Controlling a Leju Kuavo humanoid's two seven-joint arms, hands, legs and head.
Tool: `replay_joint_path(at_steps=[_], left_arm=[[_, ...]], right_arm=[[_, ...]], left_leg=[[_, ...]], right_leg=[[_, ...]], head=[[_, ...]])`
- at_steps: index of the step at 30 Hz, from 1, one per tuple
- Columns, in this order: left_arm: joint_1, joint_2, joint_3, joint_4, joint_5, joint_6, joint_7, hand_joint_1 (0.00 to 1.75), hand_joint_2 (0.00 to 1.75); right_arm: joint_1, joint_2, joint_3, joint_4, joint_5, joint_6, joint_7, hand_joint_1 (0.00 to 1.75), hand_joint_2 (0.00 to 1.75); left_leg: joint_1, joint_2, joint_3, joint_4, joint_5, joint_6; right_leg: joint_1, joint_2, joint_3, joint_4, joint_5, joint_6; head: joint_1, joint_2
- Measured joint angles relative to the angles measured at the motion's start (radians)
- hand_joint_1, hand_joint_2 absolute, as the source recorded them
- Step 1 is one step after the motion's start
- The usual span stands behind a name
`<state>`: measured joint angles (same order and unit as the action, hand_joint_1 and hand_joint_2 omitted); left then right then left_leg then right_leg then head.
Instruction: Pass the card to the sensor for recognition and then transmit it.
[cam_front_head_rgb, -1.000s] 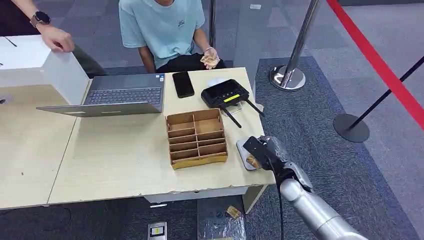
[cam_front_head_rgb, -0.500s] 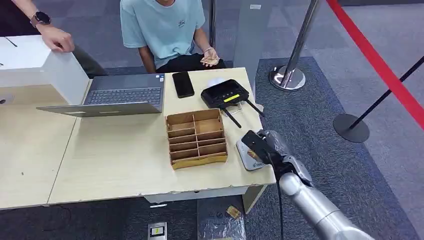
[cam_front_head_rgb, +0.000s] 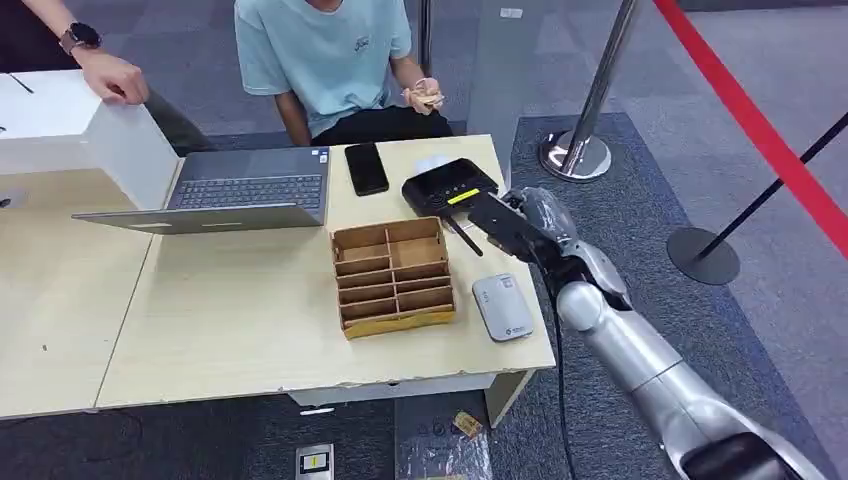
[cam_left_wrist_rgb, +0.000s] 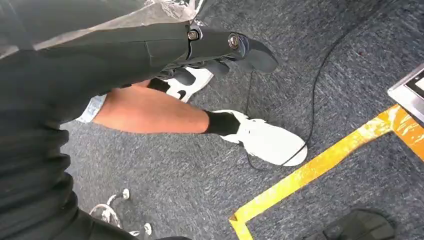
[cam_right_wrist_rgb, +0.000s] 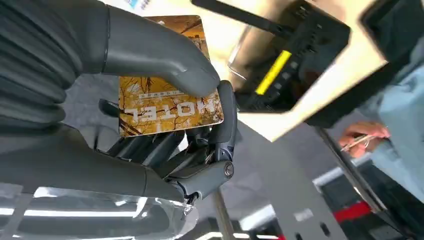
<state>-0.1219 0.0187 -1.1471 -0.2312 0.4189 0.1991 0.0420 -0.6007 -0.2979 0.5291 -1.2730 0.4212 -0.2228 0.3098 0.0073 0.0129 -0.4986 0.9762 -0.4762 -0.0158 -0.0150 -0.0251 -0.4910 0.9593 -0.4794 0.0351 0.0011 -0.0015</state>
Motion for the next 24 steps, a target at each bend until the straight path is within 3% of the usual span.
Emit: replay_joint_path(at_steps=[13, 24], left_arm=[[-0.013, 0.000, 0.000, 0.000, -0.018, -0.003, 0.014, 0.00, 1.75], [-0.028, 0.000, 0.000, 0.000, -0.030, -0.009, 0.014, 0.00, 1.75]], right_arm=[[-0.201, 0.031, 0.083, 0.044, 0.040, 0.071, 0.006, 1.75, 1.75], [-0.291, 0.084, 0.138, 0.100, 0.085, 0.089, -0.015, 1.75, 1.75]], left_leg=[[0.000, 0.000, -0.001, 0.000, 0.000, 0.000], [0.000, 0.000, -0.001, 0.000, 0.000, 0.000]], right_leg=[[0.000, 0.000, -0.001, 0.000, 0.000, 0.000], [0.000, 0.000, -0.001, 0.000, 0.000, 0.000]], head=[[0.000, 0.000], [0.000, 0.000]])
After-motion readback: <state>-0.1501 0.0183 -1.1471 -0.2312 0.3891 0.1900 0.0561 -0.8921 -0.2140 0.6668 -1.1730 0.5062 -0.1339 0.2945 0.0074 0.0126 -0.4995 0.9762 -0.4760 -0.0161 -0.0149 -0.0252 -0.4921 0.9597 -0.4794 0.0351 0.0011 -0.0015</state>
